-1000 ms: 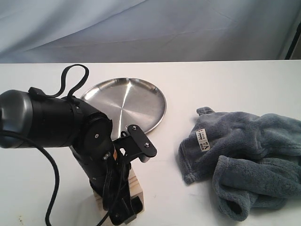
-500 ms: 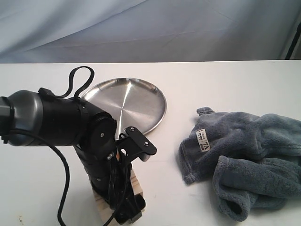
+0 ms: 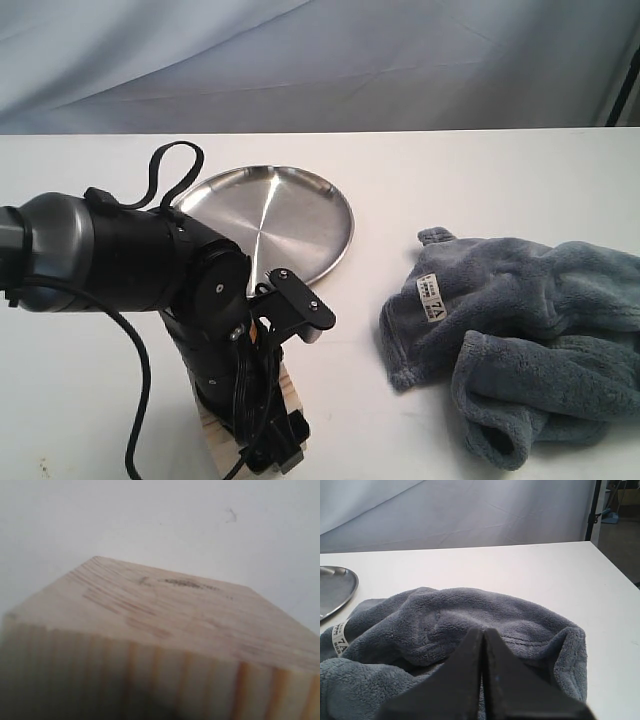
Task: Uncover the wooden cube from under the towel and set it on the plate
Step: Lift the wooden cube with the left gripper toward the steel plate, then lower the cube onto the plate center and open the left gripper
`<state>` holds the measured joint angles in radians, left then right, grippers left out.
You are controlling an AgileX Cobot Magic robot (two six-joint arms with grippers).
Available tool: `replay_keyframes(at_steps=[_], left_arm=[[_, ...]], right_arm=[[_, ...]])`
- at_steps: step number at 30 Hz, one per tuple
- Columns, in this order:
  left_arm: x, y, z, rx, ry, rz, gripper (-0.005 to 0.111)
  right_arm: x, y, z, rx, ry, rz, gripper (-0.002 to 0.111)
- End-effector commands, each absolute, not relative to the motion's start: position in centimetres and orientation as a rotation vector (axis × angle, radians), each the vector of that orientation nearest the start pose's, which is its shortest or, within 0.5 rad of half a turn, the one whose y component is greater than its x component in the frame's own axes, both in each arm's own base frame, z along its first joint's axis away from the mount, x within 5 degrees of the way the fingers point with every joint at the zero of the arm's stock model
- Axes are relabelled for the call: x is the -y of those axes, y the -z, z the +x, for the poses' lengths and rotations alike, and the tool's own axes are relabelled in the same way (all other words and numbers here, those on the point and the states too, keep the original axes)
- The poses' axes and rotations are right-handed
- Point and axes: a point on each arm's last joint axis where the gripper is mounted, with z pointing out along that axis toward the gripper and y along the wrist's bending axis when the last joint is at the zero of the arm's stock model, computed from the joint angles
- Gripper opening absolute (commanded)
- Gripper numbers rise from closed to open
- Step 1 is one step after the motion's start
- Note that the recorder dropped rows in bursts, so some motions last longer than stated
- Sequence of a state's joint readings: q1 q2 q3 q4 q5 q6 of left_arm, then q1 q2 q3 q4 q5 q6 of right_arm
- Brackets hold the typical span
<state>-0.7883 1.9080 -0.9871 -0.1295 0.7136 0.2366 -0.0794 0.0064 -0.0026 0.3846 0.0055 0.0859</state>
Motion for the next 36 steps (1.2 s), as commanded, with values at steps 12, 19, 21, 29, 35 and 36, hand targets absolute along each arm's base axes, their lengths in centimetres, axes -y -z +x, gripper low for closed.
replay_keyframes(at_steps=[12,19,21,29,35,36], left_arm=[[23.6,-11.7,22.7,-2.803,0.113,1.359,0.015],[24.8,-14.3,23.9,-2.765,0.163,1.246,0.013],[25.2,-15.2,24.2,-2.763,0.179,1.202,0.013],[25.7,-17.9,26.0,-2.777,0.192,1.115,0.007],[24.9,-20.1,28.7,-2.772,0.215,0.976,0.007],[24.6,-20.5,29.1,-2.771,0.216,0.959,0.007]], right_arm=[[0.4,-21.2,5.6,-1.451,-0.327,0.411,0.003],[0.4,-21.2,5.6,-1.451,-0.327,0.411,0.003],[0.4,-21.2,5.6,-1.451,-0.327,0.411,0.003],[0.4,-21.2,5.6,-1.451,-0.327,0.411,0.003],[0.4,-21.2,5.6,-1.451,-0.327,0.411,0.003],[0.4,-21.2,5.6,-1.451,-0.327,0.411,0.003]])
